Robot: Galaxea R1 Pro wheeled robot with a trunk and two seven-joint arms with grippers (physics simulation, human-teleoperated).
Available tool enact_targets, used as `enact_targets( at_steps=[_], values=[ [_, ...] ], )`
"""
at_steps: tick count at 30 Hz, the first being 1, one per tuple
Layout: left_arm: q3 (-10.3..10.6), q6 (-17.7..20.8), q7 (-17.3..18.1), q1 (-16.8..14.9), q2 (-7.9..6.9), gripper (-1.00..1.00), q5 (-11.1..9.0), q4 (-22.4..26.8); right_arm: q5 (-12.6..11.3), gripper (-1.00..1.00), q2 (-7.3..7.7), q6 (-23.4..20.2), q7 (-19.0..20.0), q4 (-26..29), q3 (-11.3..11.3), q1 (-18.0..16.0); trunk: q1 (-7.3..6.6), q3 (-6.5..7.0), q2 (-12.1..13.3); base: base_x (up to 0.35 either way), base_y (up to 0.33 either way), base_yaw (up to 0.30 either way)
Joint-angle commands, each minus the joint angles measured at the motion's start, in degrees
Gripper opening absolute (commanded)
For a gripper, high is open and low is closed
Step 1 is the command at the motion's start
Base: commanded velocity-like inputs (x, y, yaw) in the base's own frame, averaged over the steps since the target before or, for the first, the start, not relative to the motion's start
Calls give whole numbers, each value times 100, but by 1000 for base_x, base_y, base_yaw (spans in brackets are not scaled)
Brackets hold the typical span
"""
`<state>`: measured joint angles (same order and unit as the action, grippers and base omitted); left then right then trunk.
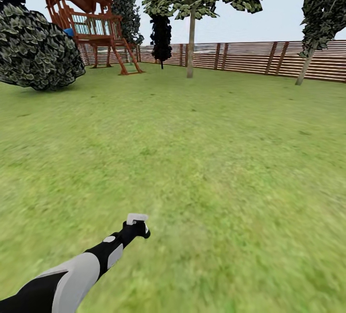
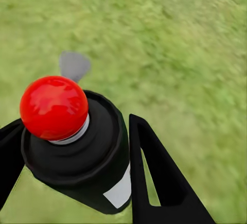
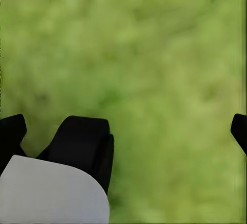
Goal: In the garden, pick up the pesticide atomizer on the floor and spray pesticide onto both trees until each tree trunk is fully covered.
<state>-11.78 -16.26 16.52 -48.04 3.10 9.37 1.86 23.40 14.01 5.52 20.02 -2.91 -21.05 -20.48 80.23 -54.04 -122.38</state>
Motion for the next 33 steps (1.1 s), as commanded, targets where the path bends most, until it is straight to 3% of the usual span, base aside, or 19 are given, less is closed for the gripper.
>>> enact_targets(
  at_steps=[1,33],
  values=[
    [-53,-18,9,-3,1,-100,56,-2,56,100,5,37,2,-24,-48,-8,3,-5,-2,350,0,0],
    [-53,-18,7,-3,-9,-100,73,-3,51,100,5,46,2,-18,-48,-8,3,-5,-2,350,0,0]
  ],
)
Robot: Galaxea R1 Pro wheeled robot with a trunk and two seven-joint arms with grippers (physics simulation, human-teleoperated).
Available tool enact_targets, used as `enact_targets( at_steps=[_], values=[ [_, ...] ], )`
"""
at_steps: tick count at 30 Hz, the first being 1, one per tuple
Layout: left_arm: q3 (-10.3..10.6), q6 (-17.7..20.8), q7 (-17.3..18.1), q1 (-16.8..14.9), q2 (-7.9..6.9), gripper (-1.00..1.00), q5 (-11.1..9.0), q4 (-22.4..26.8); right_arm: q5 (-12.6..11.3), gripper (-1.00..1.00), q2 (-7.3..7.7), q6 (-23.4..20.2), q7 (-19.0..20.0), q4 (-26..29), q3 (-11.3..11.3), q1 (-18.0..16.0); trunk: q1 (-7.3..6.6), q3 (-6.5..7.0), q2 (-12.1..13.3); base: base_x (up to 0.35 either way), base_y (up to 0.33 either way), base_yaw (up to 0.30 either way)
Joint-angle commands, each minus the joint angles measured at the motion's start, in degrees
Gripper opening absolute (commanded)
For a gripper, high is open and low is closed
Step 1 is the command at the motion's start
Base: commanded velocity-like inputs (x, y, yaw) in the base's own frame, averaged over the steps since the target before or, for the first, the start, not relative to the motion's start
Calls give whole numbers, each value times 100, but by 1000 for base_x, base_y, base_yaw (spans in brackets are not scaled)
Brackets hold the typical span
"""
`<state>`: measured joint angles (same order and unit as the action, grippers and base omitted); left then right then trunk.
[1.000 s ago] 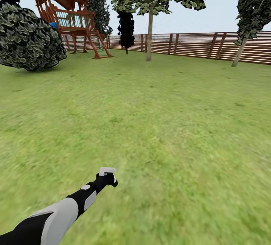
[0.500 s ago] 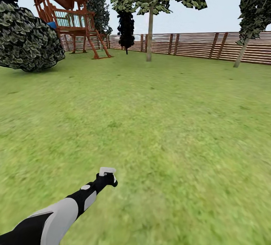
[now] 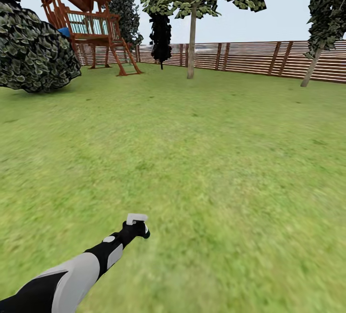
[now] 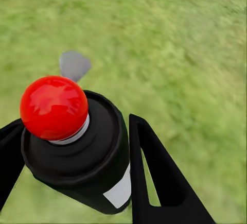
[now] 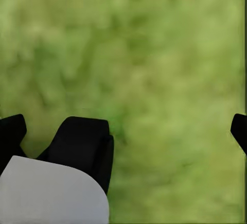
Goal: In the garden, pick up the pesticide atomizer on the floor and spray pesticide onto both trees until each tree trunk is fully covered.
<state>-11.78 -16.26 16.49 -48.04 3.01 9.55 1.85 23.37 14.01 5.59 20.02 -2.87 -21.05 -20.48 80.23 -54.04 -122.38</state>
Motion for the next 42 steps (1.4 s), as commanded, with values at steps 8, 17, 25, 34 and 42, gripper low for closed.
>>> enact_targets(
  at_steps=[8,17,25,34,42],
  values=[
    [-50,-18,10,-3,-2,-100,56,-1,53,100,5,39,2,-24,-48,-8,3,-5,-2,350,0,0],
    [-50,-16,4,-3,-2,-100,56,-1,54,100,5,39,2,-22,-48,-8,3,-5,-2,350,0,0],
    [-51,-18,8,-3,-2,-100,56,-1,53,100,5,39,2,-22,-48,-8,3,-5,-2,350,0,0],
    [-52,-18,6,-3,-2,-100,56,-1,53,100,5,39,2,-21,-48,-8,3,-5,-2,350,0,0],
    [-52,-10,3,-3,-2,-100,56,-1,55,100,5,39,2,-24,-48,-8,3,-5,-2,350,0,0]
  ],
)
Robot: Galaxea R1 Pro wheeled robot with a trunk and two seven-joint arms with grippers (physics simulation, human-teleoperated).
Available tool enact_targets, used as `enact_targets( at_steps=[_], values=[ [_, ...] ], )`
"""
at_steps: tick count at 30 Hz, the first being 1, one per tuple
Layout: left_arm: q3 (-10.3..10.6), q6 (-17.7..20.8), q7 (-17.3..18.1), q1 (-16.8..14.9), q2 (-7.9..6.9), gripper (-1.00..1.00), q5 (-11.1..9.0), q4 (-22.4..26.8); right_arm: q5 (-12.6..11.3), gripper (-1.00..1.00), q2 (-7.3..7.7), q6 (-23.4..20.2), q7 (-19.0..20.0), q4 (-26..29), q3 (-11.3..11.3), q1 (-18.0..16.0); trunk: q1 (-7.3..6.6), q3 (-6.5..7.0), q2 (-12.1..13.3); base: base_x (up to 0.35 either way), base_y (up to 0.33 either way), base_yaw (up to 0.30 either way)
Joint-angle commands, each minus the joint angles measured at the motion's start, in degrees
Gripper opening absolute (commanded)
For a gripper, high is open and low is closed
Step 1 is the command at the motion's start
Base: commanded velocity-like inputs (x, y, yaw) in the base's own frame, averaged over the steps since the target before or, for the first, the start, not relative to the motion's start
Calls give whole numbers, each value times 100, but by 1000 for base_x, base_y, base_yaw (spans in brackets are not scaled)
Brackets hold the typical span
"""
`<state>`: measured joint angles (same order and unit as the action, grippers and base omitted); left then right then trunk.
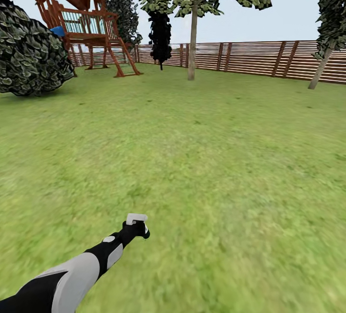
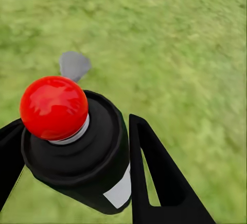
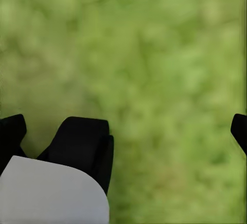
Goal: In the garden, pick up the pesticide atomizer on the floor and spray pesticide onto both trees until each tree trunk is fully covered.
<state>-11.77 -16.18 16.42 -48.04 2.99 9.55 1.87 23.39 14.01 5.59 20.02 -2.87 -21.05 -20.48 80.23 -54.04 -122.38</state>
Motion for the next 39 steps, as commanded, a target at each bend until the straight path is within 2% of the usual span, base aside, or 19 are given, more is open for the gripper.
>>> enact_targets(
  at_steps=[1,39],
  values=[
    [-51,-17,10,-3,0,-100,56,-2,52,100,5,39,2,-22,-48,-8,3,-5,-2,350,0,0],
    [-46,-17,11,-3,4,-100,56,-2,52,100,5,39,2,-22,-48,-8,3,-5,-2,350,0,0]
  ],
)
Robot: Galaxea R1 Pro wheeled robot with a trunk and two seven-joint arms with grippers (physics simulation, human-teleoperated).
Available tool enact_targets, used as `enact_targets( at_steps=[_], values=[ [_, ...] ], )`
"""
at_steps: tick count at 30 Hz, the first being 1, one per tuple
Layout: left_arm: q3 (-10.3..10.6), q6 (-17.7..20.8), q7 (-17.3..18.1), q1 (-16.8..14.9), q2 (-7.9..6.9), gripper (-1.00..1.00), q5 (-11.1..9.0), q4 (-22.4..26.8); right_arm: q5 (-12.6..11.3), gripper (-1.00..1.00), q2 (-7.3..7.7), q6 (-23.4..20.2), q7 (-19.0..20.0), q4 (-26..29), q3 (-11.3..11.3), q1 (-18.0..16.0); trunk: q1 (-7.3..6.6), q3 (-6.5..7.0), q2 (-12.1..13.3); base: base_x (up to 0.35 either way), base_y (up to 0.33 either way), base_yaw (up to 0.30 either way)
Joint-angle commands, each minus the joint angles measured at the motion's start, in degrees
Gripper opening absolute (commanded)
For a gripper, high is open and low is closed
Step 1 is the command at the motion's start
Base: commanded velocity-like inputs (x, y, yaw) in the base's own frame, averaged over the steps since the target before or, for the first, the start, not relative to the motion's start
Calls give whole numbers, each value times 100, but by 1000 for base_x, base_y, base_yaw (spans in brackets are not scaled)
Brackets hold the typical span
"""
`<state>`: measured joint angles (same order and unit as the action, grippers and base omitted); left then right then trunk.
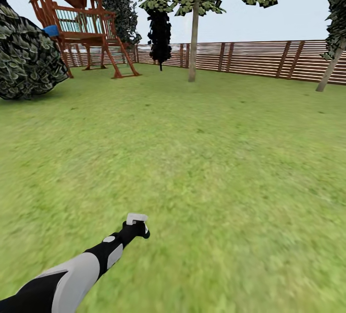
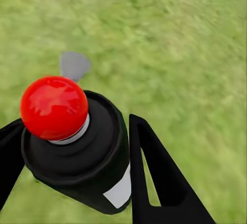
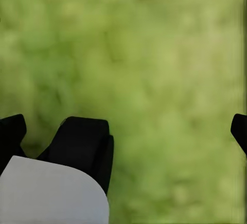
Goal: In the garden, pick up the pesticide atomizer on the floor and spray pesticide onto both trees until each tree trunk is fully covered.
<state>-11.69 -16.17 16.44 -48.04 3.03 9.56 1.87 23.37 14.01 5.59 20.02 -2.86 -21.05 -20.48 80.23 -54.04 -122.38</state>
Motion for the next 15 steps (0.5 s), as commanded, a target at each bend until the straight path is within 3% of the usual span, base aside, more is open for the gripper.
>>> enact_targets(
  at_steps=[1,9,15],
  values=[
    [-53,-18,9,-3,2,-100,55,-2,53,100,5,39,2,-22,-48,-8,3,-5,-2,350,-52,0],
    [-53,-29,15,-3,5,-100,55,-2,53,100,5,39,2,-21,-48,-8,3,-5,-2,313,-126,0],
    [-52,-35,17,-3,5,-100,55,-2,54,100,5,39,2,-23,-48,-8,3,-5,-2,49,-282,0]
  ],
)
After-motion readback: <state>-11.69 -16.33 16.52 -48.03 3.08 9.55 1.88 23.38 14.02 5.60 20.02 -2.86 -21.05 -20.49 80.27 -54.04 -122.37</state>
